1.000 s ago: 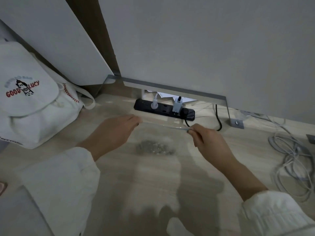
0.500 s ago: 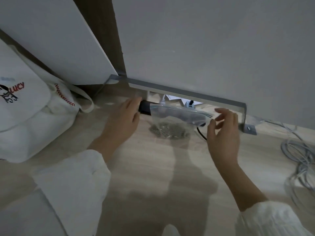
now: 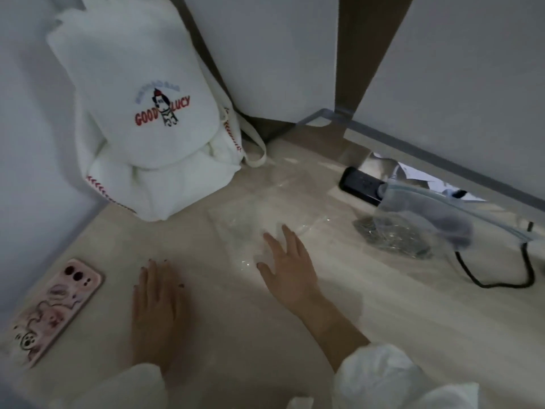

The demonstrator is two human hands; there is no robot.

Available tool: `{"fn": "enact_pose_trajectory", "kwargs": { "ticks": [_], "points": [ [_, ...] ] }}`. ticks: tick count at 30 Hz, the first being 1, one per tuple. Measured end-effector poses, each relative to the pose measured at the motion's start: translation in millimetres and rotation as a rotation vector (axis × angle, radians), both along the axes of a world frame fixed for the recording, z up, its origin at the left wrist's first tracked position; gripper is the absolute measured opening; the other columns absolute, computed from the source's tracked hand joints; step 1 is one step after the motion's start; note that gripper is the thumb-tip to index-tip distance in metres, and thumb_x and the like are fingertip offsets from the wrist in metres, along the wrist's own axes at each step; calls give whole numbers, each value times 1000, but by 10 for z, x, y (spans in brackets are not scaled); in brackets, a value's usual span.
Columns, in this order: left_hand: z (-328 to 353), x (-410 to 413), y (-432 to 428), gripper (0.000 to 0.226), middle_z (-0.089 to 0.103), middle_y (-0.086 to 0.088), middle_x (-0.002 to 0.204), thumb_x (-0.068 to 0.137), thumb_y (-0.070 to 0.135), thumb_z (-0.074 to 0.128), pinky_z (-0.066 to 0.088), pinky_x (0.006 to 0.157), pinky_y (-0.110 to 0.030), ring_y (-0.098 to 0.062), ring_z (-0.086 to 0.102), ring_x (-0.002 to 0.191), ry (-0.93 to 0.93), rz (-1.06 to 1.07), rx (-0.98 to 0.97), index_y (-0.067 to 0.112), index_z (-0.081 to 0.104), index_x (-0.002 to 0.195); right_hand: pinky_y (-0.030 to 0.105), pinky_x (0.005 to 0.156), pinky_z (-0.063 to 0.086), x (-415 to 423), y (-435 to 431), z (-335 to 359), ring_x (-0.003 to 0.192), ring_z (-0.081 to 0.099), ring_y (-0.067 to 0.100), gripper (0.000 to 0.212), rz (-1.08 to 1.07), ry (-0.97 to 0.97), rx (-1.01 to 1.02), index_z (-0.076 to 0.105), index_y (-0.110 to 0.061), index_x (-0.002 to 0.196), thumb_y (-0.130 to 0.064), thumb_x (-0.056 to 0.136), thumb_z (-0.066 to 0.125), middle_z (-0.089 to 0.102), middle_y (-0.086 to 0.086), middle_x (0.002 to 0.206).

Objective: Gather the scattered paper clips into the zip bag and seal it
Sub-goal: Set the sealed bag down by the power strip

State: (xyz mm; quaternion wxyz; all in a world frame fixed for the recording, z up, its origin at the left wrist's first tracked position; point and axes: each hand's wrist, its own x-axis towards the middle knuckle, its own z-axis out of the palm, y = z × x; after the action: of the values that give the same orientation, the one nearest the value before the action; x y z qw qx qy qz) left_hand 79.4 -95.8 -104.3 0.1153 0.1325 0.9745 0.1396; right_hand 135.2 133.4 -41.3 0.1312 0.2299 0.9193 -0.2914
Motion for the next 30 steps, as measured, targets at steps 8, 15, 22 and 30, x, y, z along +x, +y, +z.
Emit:
{"fn": "enact_pose_trajectory", "kwargs": {
  "ticks": [8,15,22,30],
  "points": [
    [-153,37,-56,61,22,-16,153,92,37,20,2,114,-36,-27,16,142,10,-2,-40,8,23,145,39,115,24,441,-88,-349,138,29,13,48,217,124,67,56,-28,119,-46,86,25,38,-2,147],
    [-146,53,-67,68,14,-11,156,88,45,11,0,115,-37,-22,7,144,45,-23,5,12,22,146,32,89,38,671,-112,-370,99,48,25,45,-310,220,191,54,-10,108,-40,75,58,53,8,109],
    [4,496,-476,76,-3,9,153,78,52,-3,-2,113,-25,-3,-7,138,-38,-65,59,23,13,147,44,101,28,678,-288,-304,119,34,34,82,-643,22,201,27,-16,136,-30,66,68,33,13,132],
    [86,1436,-1343,51,35,-8,148,87,9,51,32,109,-41,-26,38,133,15,210,207,9,42,138,44,101,35,883,-438,-328,120,45,39,70,-726,56,-92,34,-4,131,-21,73,71,49,24,127]
  ]
}}
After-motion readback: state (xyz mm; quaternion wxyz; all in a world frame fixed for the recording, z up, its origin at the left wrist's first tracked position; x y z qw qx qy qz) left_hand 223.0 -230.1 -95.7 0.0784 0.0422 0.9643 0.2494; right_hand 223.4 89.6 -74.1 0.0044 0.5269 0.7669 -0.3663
